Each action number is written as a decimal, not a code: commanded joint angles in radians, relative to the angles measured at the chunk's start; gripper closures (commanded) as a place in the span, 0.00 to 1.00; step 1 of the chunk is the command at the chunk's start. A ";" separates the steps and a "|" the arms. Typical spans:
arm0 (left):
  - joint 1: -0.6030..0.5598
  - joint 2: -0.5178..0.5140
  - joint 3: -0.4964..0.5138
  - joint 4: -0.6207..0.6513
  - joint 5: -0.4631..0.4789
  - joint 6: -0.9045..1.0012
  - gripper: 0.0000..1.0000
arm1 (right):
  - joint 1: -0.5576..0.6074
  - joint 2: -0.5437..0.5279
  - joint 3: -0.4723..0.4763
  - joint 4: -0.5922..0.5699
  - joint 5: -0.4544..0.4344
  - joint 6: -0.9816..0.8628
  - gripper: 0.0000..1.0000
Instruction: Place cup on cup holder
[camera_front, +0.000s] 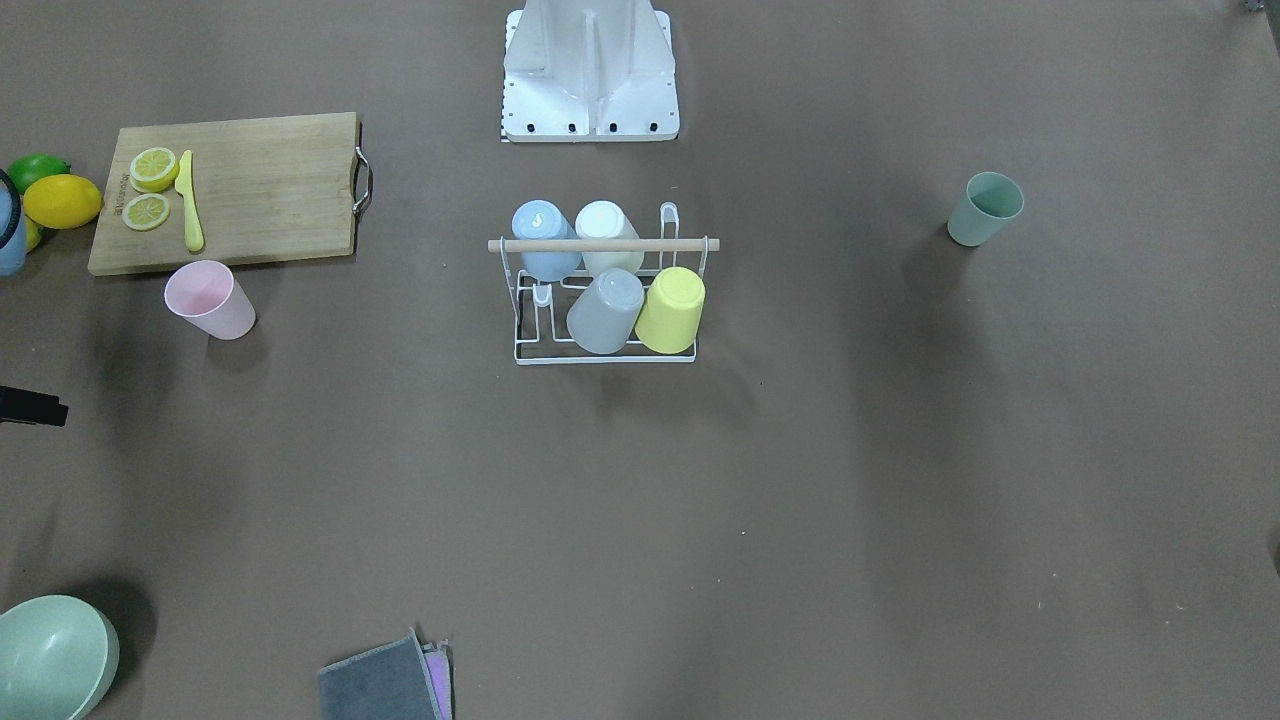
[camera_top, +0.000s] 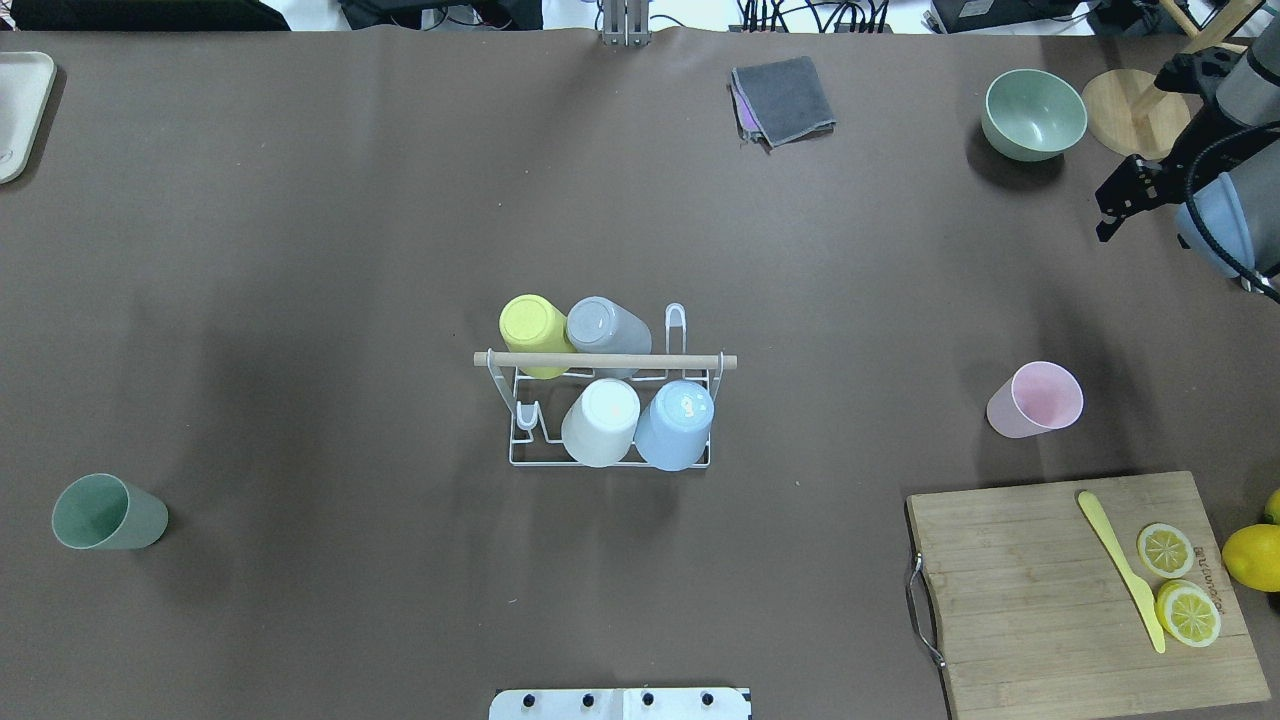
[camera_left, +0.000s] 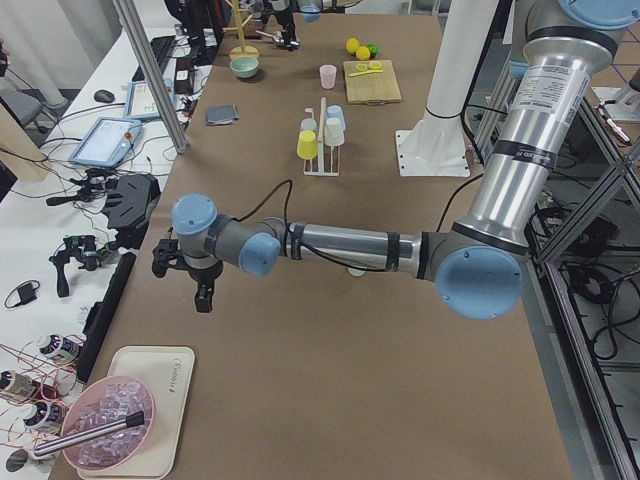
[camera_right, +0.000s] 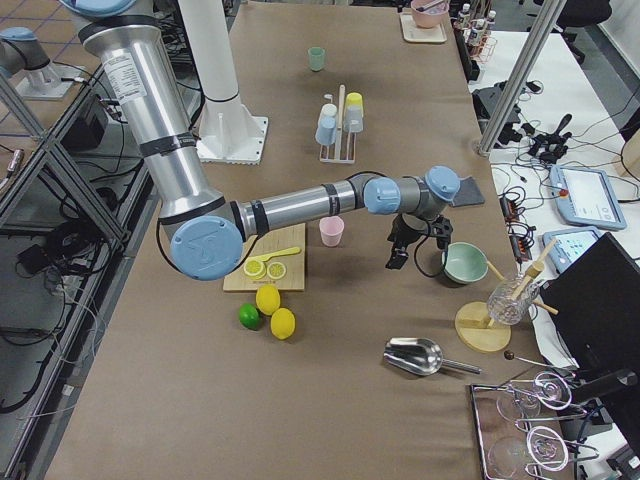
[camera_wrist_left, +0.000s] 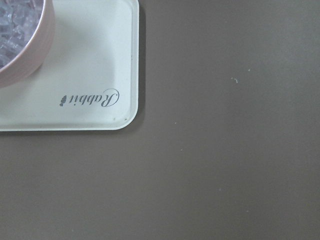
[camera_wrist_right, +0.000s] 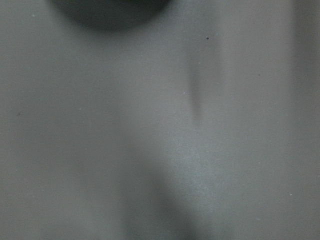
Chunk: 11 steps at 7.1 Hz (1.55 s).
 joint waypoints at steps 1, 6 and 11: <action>0.015 -0.124 0.008 0.153 0.019 -0.005 0.02 | -0.024 0.028 -0.002 -0.104 0.035 -0.002 0.01; 0.132 -0.319 0.009 0.464 0.170 -0.079 0.02 | -0.105 0.137 -0.209 -0.269 0.072 -0.280 0.01; 0.234 -0.346 0.011 0.690 0.114 -0.076 0.02 | -0.122 0.215 -0.228 -0.347 0.081 -0.295 0.01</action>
